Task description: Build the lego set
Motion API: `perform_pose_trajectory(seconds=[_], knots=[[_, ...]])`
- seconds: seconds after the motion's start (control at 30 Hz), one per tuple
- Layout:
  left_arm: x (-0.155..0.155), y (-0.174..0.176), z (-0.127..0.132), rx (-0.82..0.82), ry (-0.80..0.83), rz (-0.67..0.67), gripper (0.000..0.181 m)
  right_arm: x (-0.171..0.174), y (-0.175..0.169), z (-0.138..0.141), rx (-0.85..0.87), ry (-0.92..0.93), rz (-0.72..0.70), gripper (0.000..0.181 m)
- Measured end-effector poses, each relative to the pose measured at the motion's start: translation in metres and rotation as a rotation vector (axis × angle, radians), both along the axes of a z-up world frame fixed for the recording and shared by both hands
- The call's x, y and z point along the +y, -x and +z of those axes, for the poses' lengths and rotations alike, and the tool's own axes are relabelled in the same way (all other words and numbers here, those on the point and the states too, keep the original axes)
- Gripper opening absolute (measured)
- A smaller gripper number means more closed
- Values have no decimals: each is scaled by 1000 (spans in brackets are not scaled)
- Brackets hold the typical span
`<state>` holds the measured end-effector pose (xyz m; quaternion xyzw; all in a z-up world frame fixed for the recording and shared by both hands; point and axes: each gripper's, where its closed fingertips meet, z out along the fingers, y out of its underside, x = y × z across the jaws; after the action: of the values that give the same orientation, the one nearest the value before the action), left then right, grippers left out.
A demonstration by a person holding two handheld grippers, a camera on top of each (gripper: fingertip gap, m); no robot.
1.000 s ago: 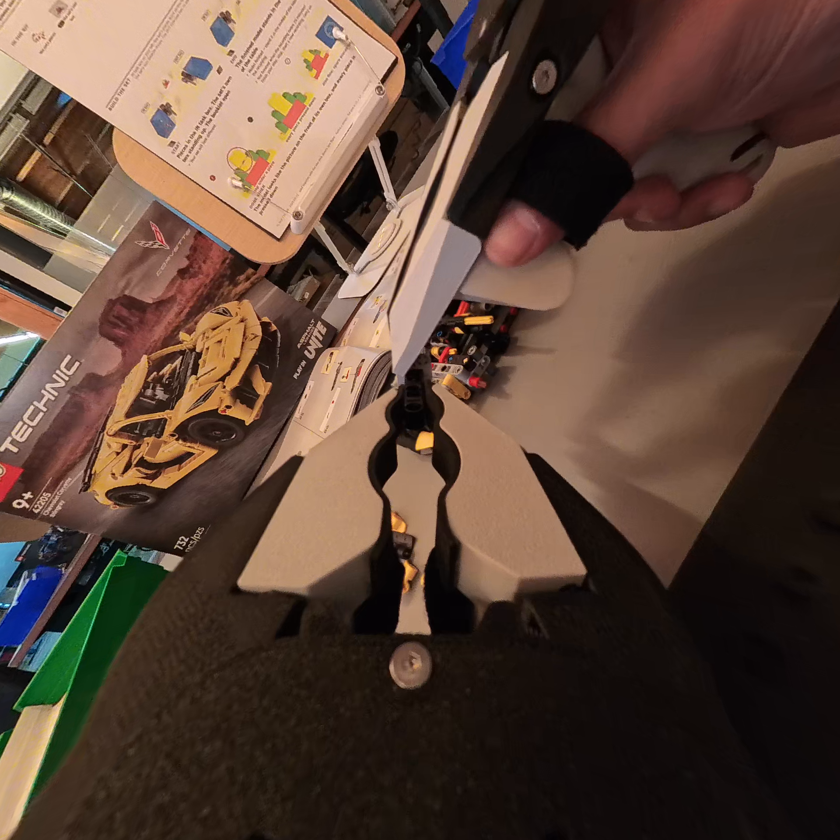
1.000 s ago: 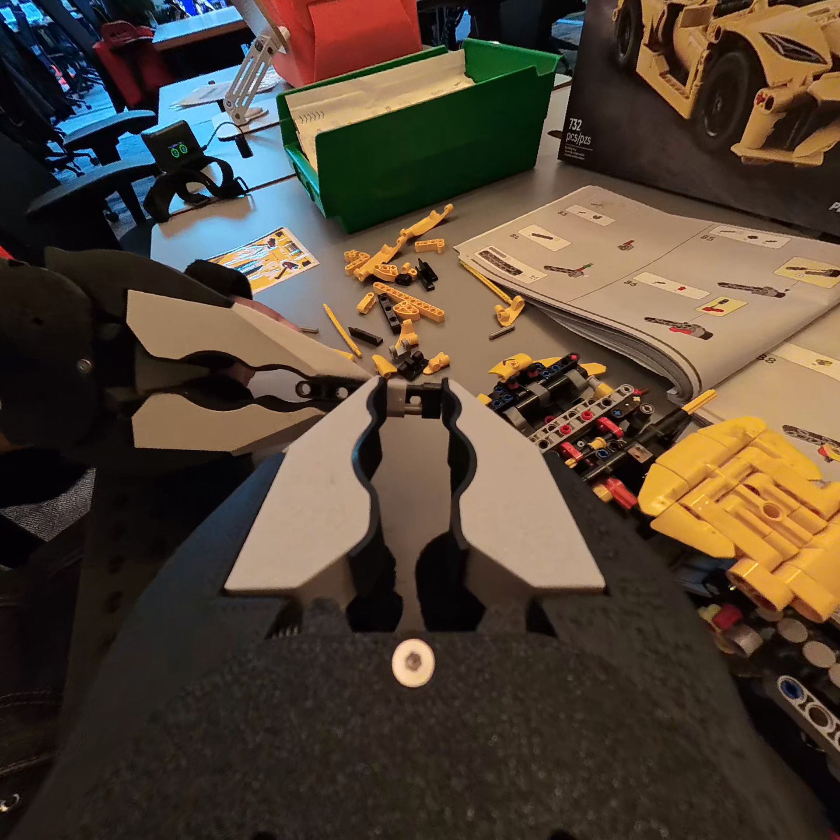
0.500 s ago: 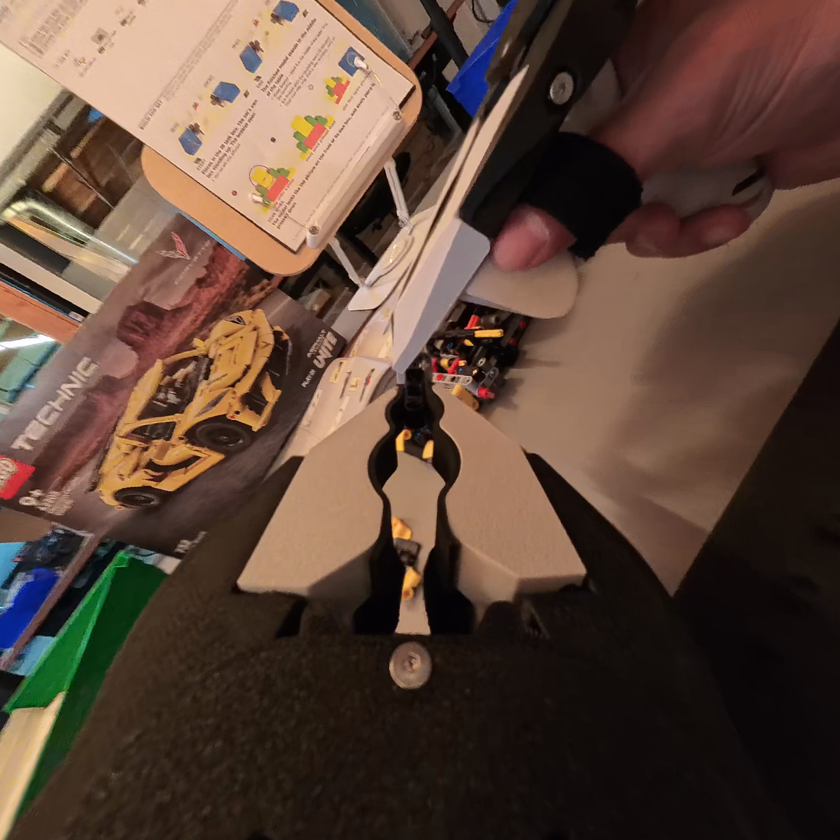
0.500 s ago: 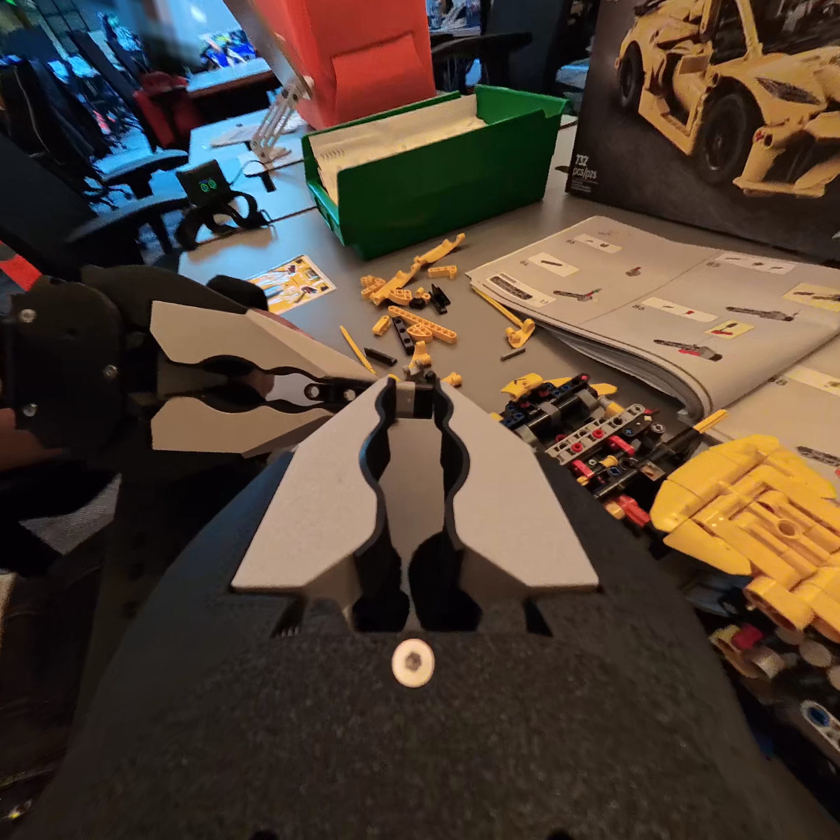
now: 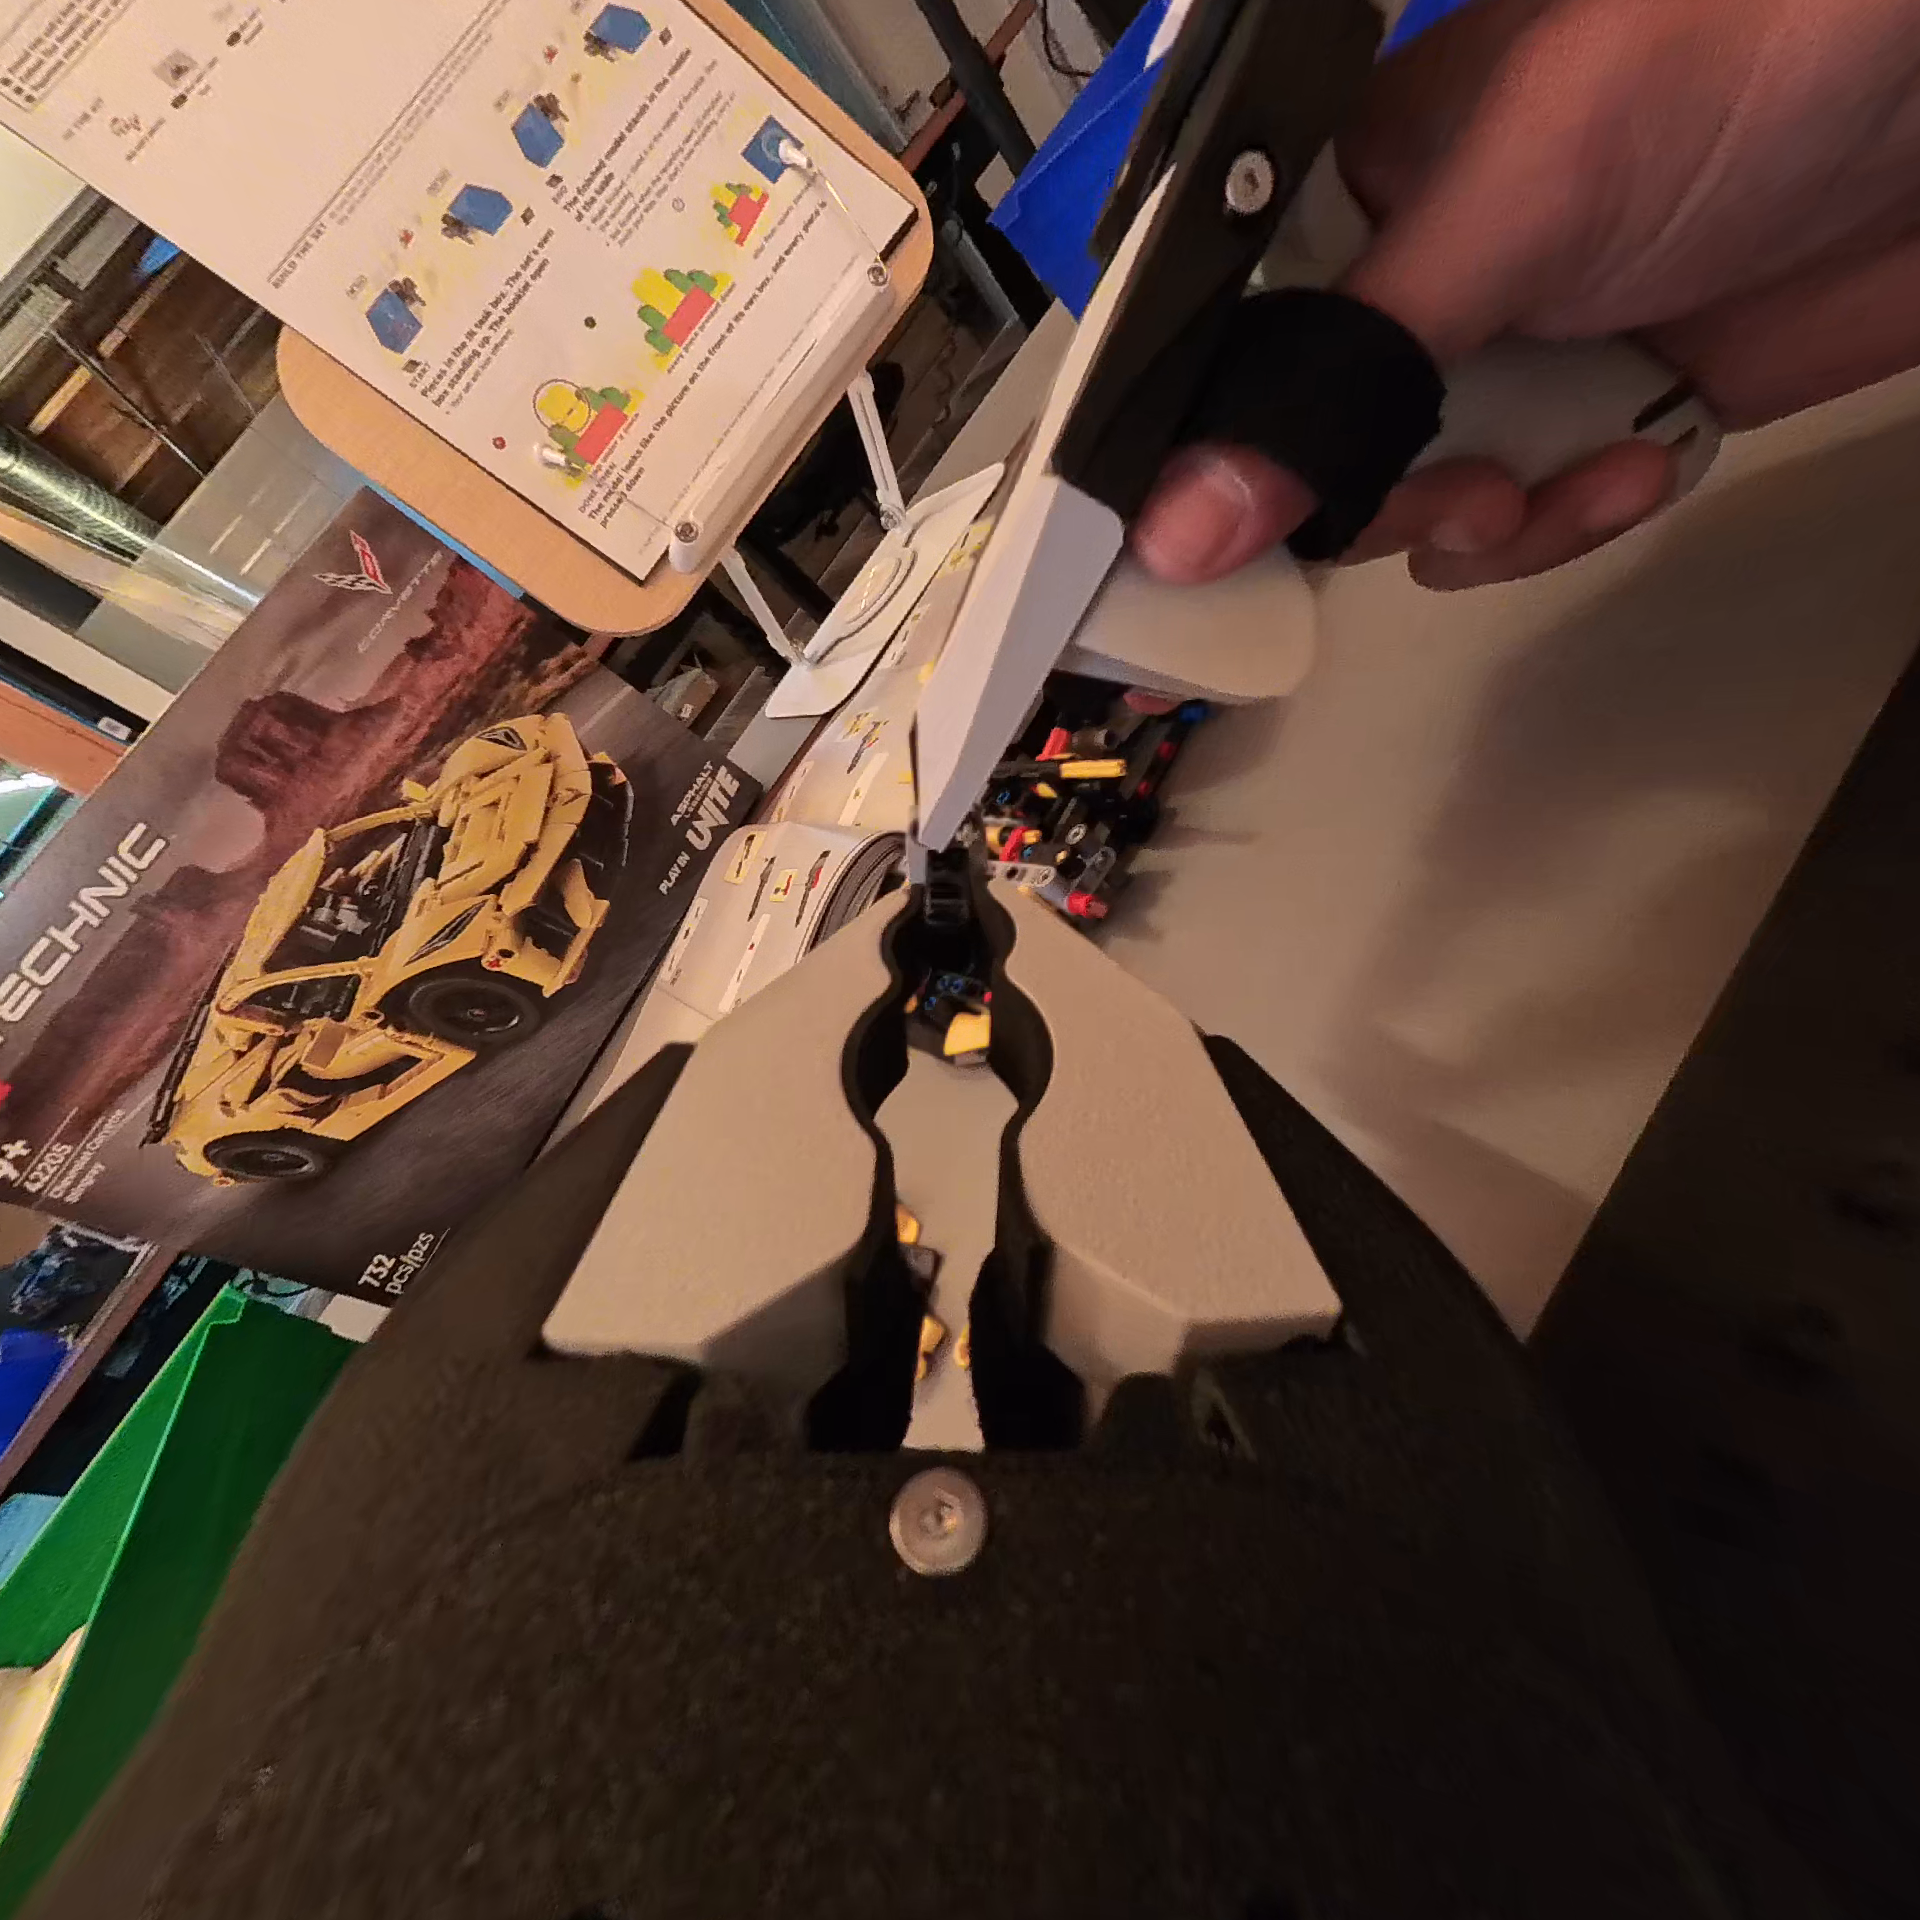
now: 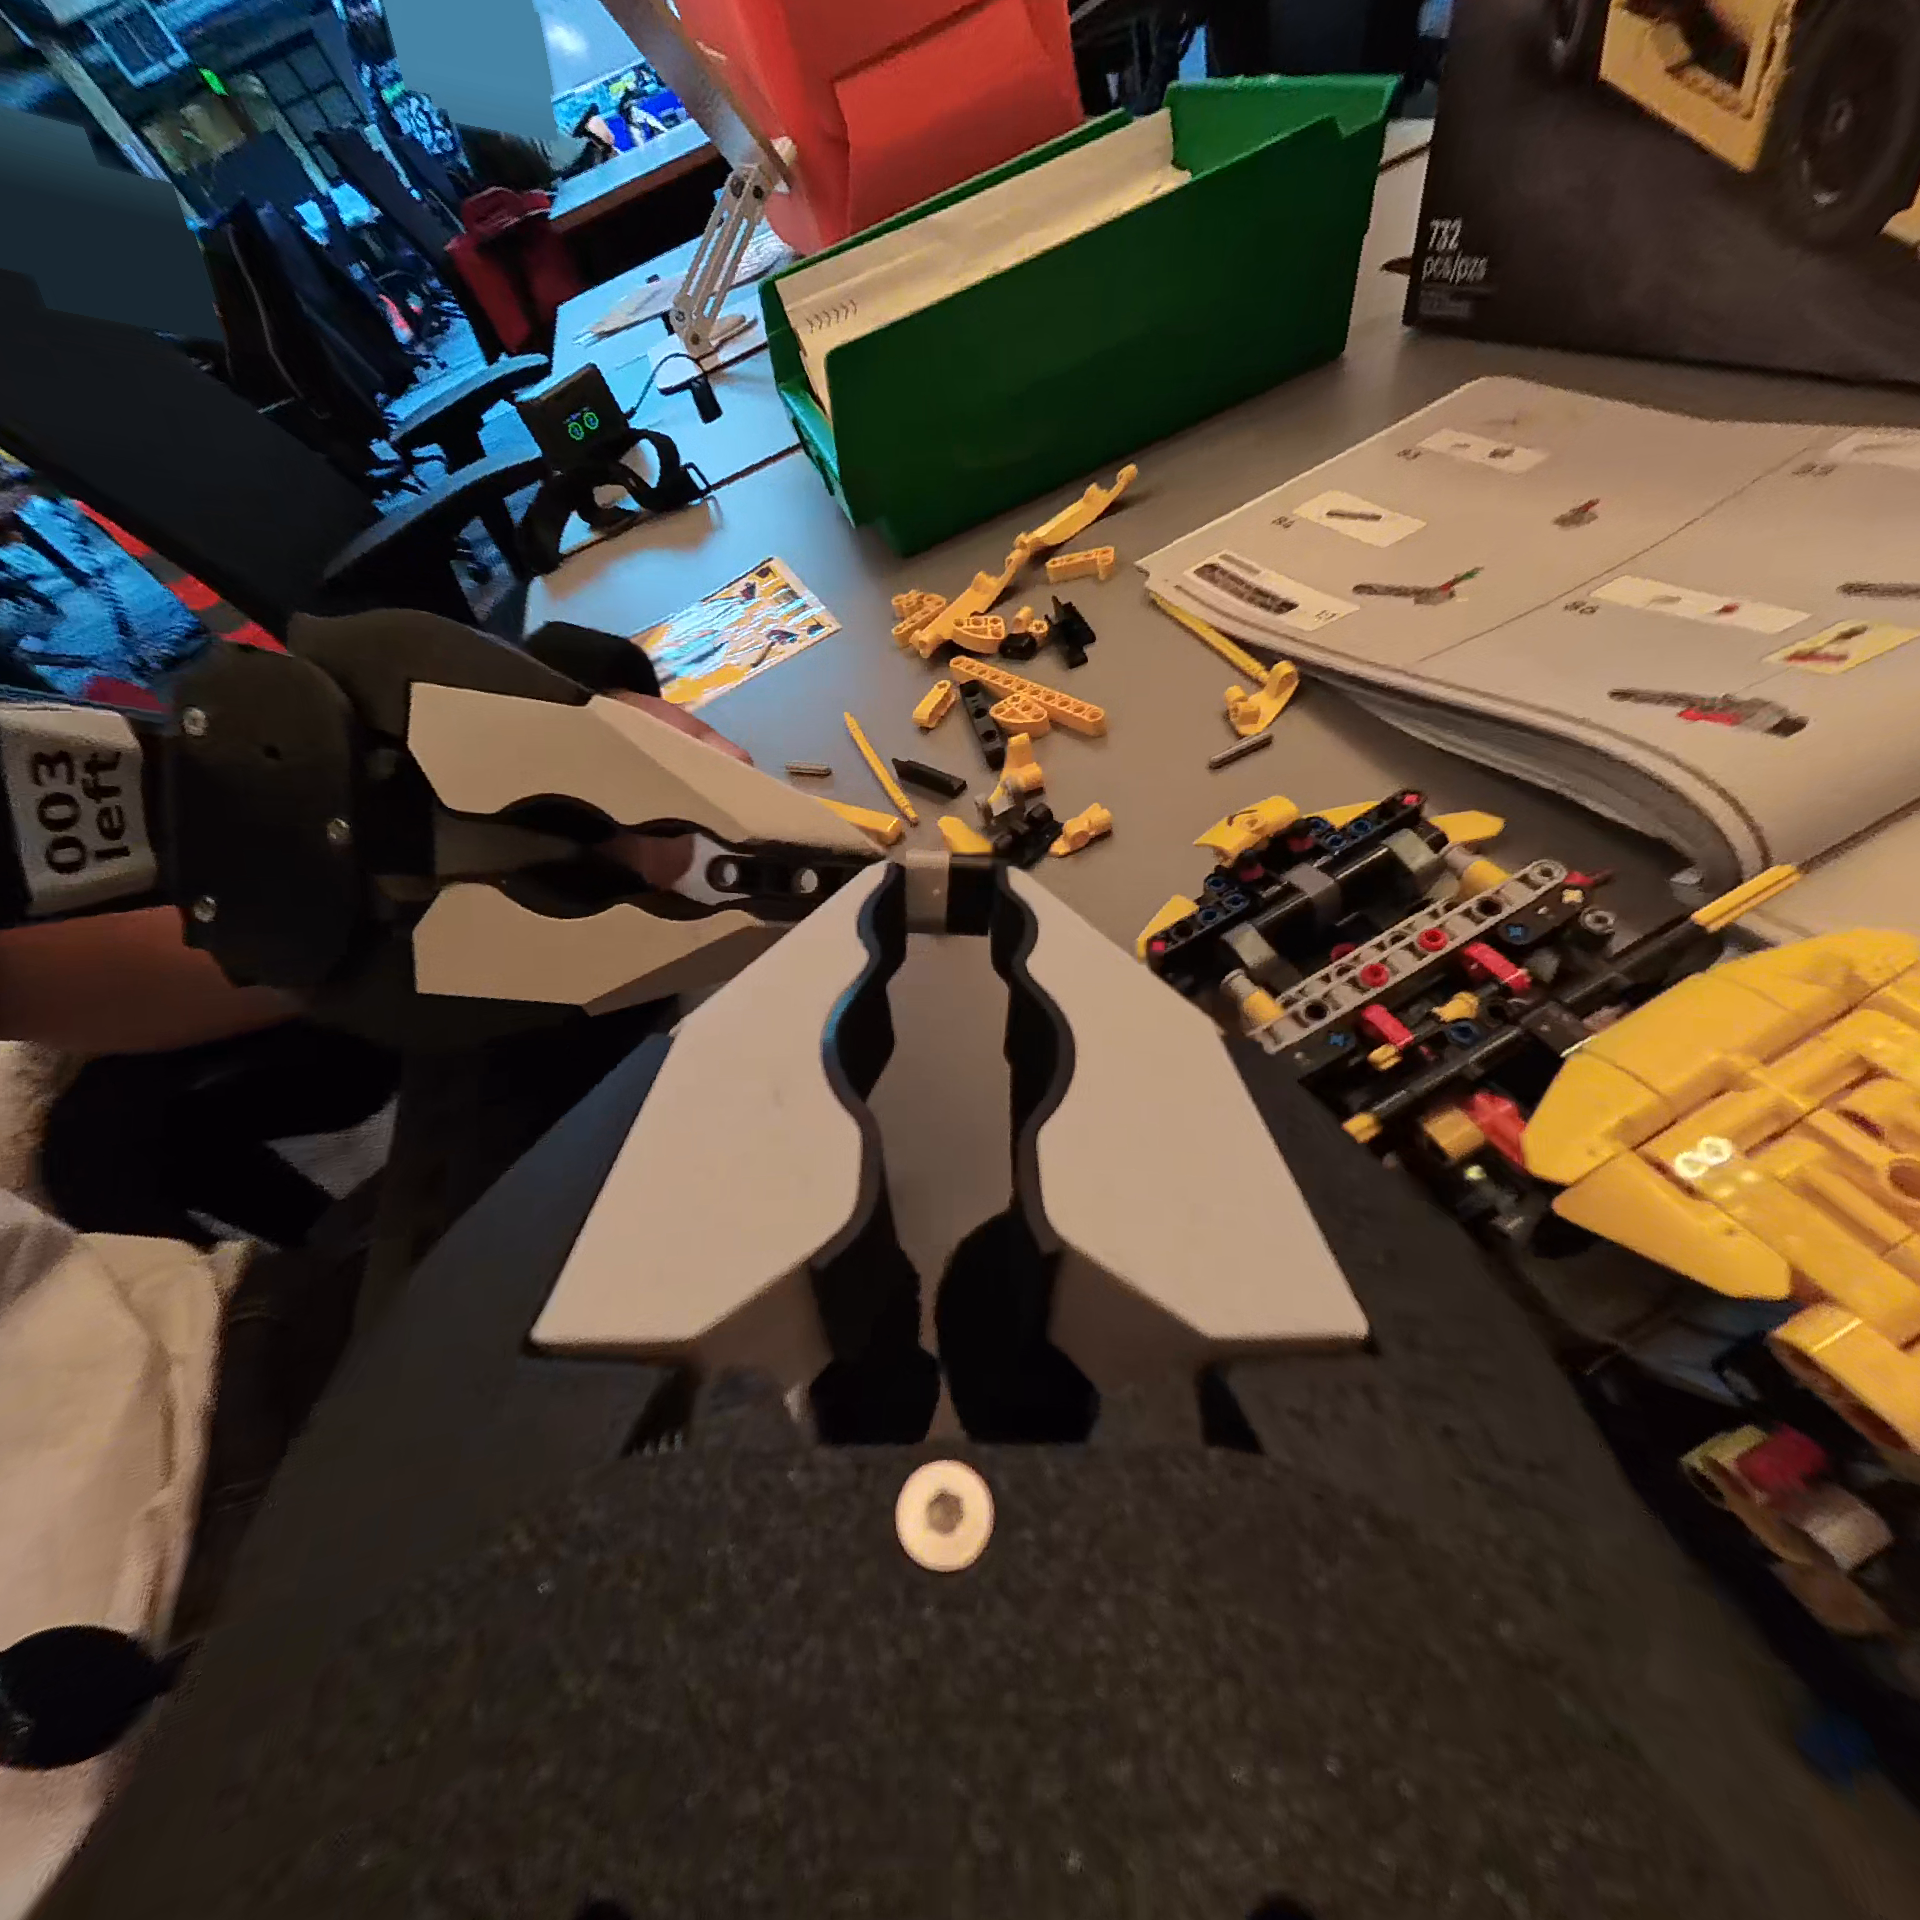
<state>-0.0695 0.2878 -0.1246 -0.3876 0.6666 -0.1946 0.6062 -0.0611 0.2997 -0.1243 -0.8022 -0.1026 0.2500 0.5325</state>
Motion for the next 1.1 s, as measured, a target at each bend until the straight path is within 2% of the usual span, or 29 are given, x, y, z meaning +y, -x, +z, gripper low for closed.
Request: perform_pose_trajectory(seconds=[0.2, 0.37, 0.57, 0.7, 0.77, 0.9, 1.03, 1.1], knots=[[-3, 0, 3, -20, 36, -29, 7, -1, 0, 1, 167, 46, 35, 15], [-5, 0, 5, -43, 92, -88, 7, -3, 0, 1, 242, 76, 79, 15], [-15, 2, 12, -82, 139, -185, 7, -12, 4, 4, 426, 138, 171, 15], [-7, -2, 0, -27, 119, -107, 7, -5, -5, -1, 200, 75, 65, 15], [-4, -3, -8, 14, 182, -92, 11, 1, -23, 4, 104, 6, -56, 15], [-1, -5, -3, -11, 391, -122, 23, 2, -49, 19, -88, -119, -249, 15], [2, -6, 13, -87, 665, -202, 29, 2, -37, 23, -229, -177, -273, 15], [4, -6, 22, -132, 781, -237, 28, 3, -27, 24, -230, -191, -255, 15]])
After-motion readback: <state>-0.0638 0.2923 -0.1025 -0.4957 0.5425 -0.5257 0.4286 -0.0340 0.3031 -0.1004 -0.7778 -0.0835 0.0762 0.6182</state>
